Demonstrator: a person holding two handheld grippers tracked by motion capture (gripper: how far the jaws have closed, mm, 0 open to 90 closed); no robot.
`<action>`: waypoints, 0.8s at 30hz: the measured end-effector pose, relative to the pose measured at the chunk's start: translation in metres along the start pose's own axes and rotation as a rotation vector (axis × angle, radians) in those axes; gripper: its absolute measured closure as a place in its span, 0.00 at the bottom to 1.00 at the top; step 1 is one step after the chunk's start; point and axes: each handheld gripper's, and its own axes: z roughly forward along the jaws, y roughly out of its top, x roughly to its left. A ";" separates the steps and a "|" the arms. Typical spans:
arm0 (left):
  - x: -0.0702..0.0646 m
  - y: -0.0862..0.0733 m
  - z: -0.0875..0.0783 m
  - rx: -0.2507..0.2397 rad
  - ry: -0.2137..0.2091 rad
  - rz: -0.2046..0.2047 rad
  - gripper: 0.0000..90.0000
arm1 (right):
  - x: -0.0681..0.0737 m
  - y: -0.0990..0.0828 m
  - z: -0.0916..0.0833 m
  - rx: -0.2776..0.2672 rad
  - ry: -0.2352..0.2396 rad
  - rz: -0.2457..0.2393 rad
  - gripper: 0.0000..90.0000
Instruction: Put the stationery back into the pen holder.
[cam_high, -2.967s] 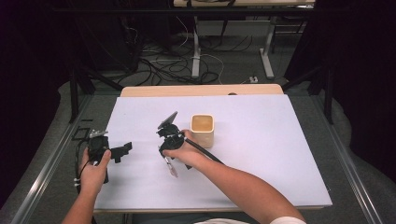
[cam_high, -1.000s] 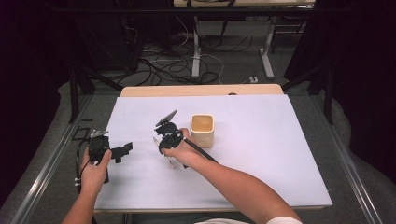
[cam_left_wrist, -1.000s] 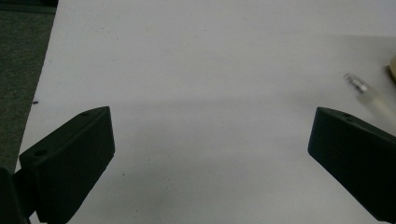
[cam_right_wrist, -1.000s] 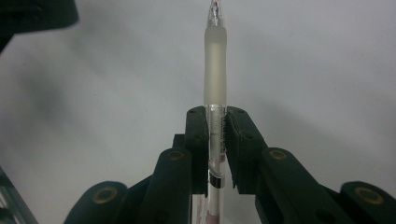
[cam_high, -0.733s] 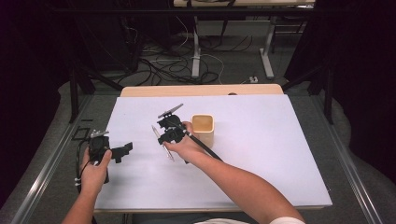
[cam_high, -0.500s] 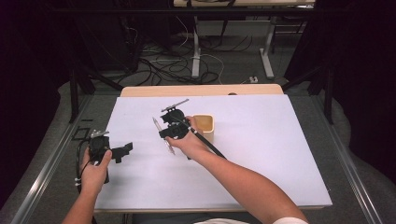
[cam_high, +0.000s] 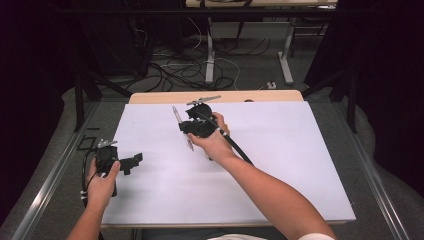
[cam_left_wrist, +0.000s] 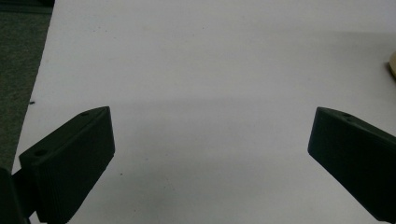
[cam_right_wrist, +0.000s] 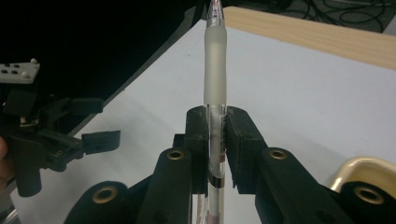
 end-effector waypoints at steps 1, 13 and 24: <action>0.000 0.000 0.000 0.000 -0.001 0.001 0.01 | -0.002 0.001 -0.002 -0.014 -0.006 -0.002 0.89; -0.001 0.000 0.000 -0.004 0.001 0.002 0.01 | -0.028 0.012 -0.027 -0.098 -0.069 -0.002 0.89; -0.001 0.000 0.000 -0.003 0.002 0.007 0.01 | -0.049 0.016 -0.041 -0.142 -0.127 -0.011 0.89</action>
